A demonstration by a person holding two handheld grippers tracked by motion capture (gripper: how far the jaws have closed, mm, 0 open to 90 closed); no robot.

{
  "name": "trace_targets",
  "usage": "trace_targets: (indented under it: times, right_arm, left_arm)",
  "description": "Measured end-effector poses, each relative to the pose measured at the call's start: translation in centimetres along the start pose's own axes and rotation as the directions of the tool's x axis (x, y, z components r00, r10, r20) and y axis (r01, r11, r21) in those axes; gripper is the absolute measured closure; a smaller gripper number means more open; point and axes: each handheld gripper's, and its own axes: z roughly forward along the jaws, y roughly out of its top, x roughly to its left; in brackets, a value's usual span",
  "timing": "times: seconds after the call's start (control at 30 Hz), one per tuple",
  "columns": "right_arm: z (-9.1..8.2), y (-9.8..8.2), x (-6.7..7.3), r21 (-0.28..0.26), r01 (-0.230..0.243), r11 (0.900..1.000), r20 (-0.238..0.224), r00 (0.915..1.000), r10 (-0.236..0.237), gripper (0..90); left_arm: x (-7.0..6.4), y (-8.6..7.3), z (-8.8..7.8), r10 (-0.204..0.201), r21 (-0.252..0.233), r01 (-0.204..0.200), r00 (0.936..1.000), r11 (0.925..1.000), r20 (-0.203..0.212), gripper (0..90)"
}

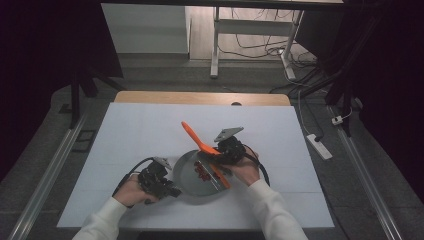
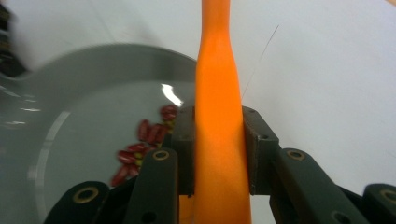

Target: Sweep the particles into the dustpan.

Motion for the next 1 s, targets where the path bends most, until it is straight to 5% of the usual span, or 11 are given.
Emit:
trace_targets:
  times: [0.33,0.43,0.67,1.0]
  right_arm:
    - [-1.4,-0.2,-0.8,-0.025,-0.009,1.0,0.063,0.998,0.011,70.2]
    - [-1.9,-0.6,-1.4,-0.019,-0.013,1.0,0.132,0.9911,0.016,70.2]
    - [-2.0,-1.5,-2.7,0.005,-0.055,0.998,0.198,0.9788,0.053,70.2]
    - [-1.2,-1.7,-2.6,0.029,-0.074,0.997,0.165,0.9839,0.068,70.2]
  left_arm:
    - [0.0,0.0,0.0,-0.001,-0.001,0.001,1.0,1.0,-0.001,61.7]
    - [0.0,0.0,0.0,0.0,-0.001,0.0,1.0,1.0,-0.002,61.7]
    - [0.0,0.0,0.0,0.001,-0.002,-0.001,1.0,1.0,0.0,61.7]
    - [-0.1,0.0,0.0,0.001,0.001,-0.001,1.0,1.0,-0.003,61.7]
